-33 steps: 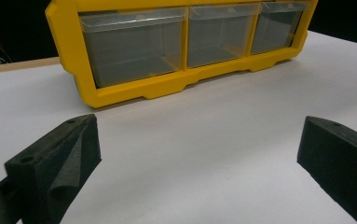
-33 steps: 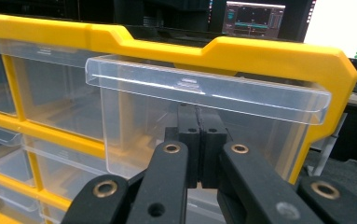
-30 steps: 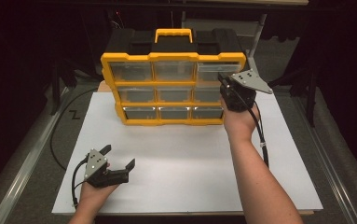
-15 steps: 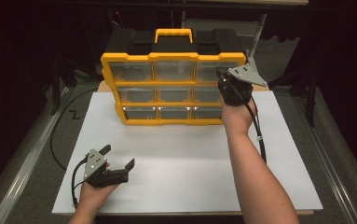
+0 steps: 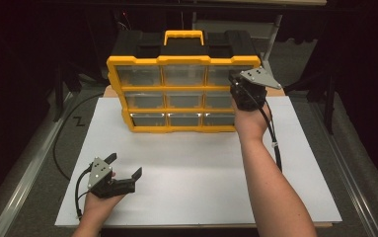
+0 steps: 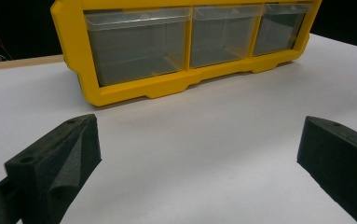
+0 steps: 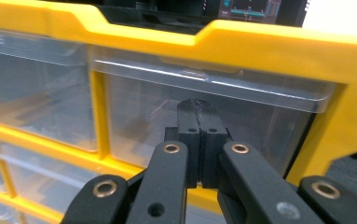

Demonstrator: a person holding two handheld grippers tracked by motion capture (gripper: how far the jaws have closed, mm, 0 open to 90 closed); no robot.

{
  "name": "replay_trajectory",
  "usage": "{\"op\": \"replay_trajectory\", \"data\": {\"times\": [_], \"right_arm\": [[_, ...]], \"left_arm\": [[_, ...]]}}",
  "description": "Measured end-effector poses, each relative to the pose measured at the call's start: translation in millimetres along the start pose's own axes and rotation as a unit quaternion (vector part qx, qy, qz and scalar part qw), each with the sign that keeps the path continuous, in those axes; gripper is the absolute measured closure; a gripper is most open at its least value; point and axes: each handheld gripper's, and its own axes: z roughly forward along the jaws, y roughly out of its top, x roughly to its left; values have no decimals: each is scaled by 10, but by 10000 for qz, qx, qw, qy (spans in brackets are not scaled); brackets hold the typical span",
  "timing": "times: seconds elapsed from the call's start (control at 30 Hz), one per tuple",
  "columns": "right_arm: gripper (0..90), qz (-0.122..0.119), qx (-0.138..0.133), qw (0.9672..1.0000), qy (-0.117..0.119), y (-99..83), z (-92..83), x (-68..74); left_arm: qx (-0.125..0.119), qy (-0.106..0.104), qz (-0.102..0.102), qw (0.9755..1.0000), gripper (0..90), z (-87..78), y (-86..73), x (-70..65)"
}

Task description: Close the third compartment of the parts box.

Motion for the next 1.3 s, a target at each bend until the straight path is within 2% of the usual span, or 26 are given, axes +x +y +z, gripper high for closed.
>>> {"op": "replay_trajectory", "data": {"times": [0.13, 0.17, 0.33, 0.37, 0.57, 0.7, 0.77, 0.9, 1.13, 1.27, 1.3], "right_arm": [[900, 25, -37, 9999, 130, -15, -120, 9], [900, 45, -62, 9998, 196, -25, -193, 2], [900, 99, -68, 9994, 316, -56, -338, -34], [900, 128, -76, 9991, 386, -85, -423, -53], [900, 97, -60, 9985, 539, -207, -579, -64], [900, 104, -14, 9981, 606, -369, -653, -81], [900, 150, 67, 9978, 646, -524, -672, -114], [900, 171, 147, 9976, 653, -662, -677, -141], [900, 224, 420, 9967, 661, -1049, -677, -200], [900, 253, 589, 9958, 652, -1266, -724, -238], [900, 274, 664, 9952, 663, -1368, -757, -249]], "left_arm": [[42, 38, -7, 10000, 3, 1, -3, 3], [33, 39, -11, 10000, 3, -1, -2, -1], [-8, -18, -16, 10000, 3, -8, 1, -12], [-5, -18, -18, 10000, 2, -5, 1, -11], [20, -14, 22, 10000, 3, 4, -4, -23], [40, -11, 58, 10000, 3, 10, -8, -32], [40, -10, 61, 10000, 2, 11, -8, -31], [23, -1, 55, 10000, 3, 11, -7, -29], [42, 35, 52, 10000, 3, 16, -16, -19], [58, 49, 58, 10000, 3, 14, -23, -17], [55, 53, 52, 10000, 3, 12, -24, -15]]}}
